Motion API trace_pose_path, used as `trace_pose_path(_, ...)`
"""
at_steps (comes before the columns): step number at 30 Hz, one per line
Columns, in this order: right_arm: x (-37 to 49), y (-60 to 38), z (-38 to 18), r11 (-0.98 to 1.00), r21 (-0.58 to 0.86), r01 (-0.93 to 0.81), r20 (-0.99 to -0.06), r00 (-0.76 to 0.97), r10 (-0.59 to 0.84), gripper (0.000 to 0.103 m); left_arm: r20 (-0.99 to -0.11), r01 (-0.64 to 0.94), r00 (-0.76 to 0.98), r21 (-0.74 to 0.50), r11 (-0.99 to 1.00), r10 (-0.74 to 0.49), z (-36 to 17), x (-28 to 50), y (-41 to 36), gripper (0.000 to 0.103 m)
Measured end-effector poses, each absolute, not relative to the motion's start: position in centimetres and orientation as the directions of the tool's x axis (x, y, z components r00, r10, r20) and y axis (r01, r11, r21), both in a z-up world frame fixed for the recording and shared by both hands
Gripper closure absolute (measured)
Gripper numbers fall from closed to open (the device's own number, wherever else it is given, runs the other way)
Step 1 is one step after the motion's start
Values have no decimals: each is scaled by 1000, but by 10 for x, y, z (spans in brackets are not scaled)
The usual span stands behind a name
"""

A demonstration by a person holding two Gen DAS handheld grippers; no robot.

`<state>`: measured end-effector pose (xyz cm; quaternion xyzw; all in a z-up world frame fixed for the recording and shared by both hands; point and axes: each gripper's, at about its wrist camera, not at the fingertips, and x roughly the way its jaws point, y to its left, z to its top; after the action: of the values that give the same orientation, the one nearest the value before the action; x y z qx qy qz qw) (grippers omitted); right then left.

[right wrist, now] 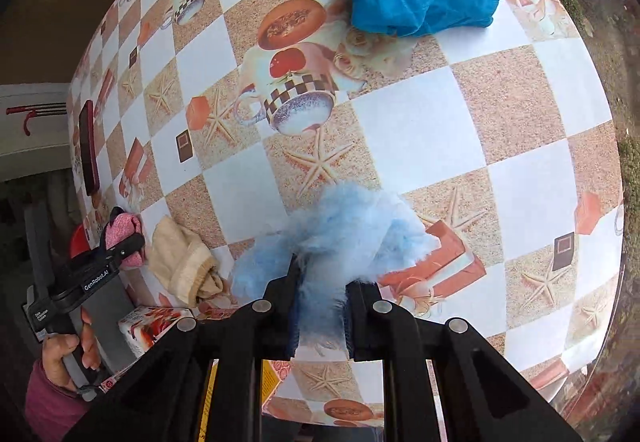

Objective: Organize soft objects
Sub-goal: 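Grasp the pink knit slipper with the left gripper while the right gripper grasps the light-blue fluffy item, then carry the knit slipper and fluffy item over the white box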

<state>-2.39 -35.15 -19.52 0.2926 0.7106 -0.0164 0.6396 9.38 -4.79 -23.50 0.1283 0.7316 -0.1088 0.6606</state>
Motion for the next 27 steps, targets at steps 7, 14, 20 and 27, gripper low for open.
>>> trace_pose_path(7,-40,-361,-212,687,430,586,-865,49,499,15,-999,347,-30,18,938,30,-209,78,-43,74)
trace_pose_path(14,-20,-317,-221,802,275,529,-941,-22,337,38,-999,361,12,40,932,38,-191,68,-43,74)
trace_pose_path(20,-14,-301,-197,834,322,448,-942,65,329,78,-996,386,81,59,921,30,-142,43,-44,74)
trace_pose_path(27,-43,-307,-140,873,302,383,-952,168,256,78,-990,465,138,43,884,-25,-94,9,-54,74)
